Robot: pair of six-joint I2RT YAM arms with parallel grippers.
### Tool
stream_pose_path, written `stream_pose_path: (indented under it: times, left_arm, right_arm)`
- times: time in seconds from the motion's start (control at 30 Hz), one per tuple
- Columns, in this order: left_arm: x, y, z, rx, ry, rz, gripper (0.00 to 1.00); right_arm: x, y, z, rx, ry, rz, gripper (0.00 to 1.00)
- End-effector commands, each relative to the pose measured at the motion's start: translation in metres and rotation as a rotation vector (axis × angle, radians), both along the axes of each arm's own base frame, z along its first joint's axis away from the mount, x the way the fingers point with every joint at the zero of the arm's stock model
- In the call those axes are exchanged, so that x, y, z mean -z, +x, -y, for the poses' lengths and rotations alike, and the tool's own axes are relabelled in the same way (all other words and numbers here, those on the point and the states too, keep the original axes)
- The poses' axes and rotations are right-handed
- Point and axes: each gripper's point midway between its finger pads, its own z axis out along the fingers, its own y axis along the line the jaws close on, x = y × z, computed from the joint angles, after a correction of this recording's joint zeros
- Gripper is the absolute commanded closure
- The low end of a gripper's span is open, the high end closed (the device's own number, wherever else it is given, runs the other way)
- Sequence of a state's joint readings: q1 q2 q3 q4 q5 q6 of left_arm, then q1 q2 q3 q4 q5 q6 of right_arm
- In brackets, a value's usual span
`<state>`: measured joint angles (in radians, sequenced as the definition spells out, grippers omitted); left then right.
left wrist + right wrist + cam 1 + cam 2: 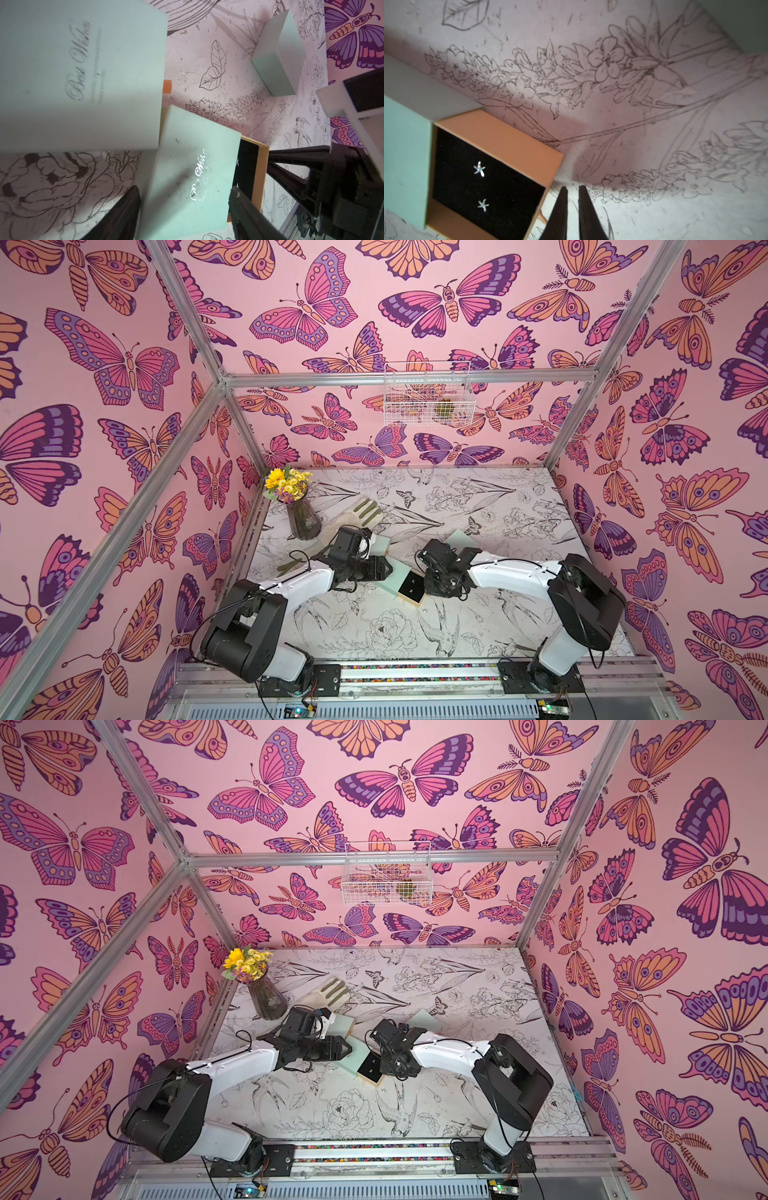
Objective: Place the earrings into the drawer-style jewelry box
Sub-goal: Close the drawer of the jewelry box.
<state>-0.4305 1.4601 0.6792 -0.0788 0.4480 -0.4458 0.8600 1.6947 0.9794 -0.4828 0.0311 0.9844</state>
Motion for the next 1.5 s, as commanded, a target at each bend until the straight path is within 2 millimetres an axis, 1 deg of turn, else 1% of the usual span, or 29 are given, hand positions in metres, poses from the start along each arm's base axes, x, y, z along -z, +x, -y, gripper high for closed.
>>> stream_pose_path:
  times: [0.0,0.1,0.23,0.37,0.5,0.67,0.73,0.83,1.0,1.13,1.2,1.37,1.4,1.47]
  left_arm:
    - [0.000,-0.009,0.011,0.061,-0.051,-0.025,0.31]
    - [0.002,-0.015,0.022,0.106,-0.069,-0.040,0.32]
    - [0.004,-0.019,0.033,0.145,-0.081,-0.044,0.32]
    - [0.002,-0.018,0.041,0.167,-0.092,-0.036,0.32]
    - [-0.004,-0.016,0.050,0.185,-0.103,-0.019,0.32]
    - [-0.008,-0.004,0.057,0.175,-0.099,0.004,0.32]
    - [-0.007,0.005,0.060,0.165,-0.094,0.006,0.32]
    - [-0.008,0.021,0.071,0.173,-0.102,0.011,0.33]
    - [-0.011,0.049,0.084,0.177,-0.101,0.045,0.33]
    - [-0.015,0.073,0.093,0.178,-0.106,0.059,0.33]
    - [-0.016,0.085,0.094,0.171,-0.103,0.068,0.33]
    - [-0.015,0.118,0.088,0.141,-0.069,0.072,0.32]
    - [-0.015,0.124,0.087,0.139,-0.066,0.073,0.31]
    - [-0.016,0.136,0.084,0.126,-0.045,0.080,0.27]
  right_arm:
    - [-0.011,0.010,-0.031,-0.052,0.102,0.020,0.85]
    - [-0.013,0.014,-0.043,-0.072,0.140,0.027,0.85]
    - [-0.015,0.016,-0.049,-0.091,0.166,0.038,0.85]
    - [-0.017,0.019,-0.055,-0.102,0.187,0.046,0.85]
    - [-0.018,0.021,-0.055,-0.101,0.190,0.055,0.85]
    - [-0.017,0.027,-0.043,-0.065,0.173,0.060,0.85]
    - [-0.016,0.036,-0.035,-0.034,0.161,0.068,0.85]
    - [-0.015,0.050,-0.030,-0.008,0.175,0.078,0.85]
    - [-0.018,0.076,-0.032,0.001,0.195,0.093,0.85]
    - [-0.021,0.100,-0.038,-0.002,0.197,0.115,0.85]
    - [-0.022,0.110,-0.042,-0.006,0.202,0.127,0.85]
    - [-0.022,0.139,-0.051,-0.010,0.207,0.158,0.84]
    - [-0.022,0.145,-0.052,-0.011,0.205,0.165,0.84]
    - [-0.022,0.154,-0.051,-0.009,0.197,0.170,0.84]
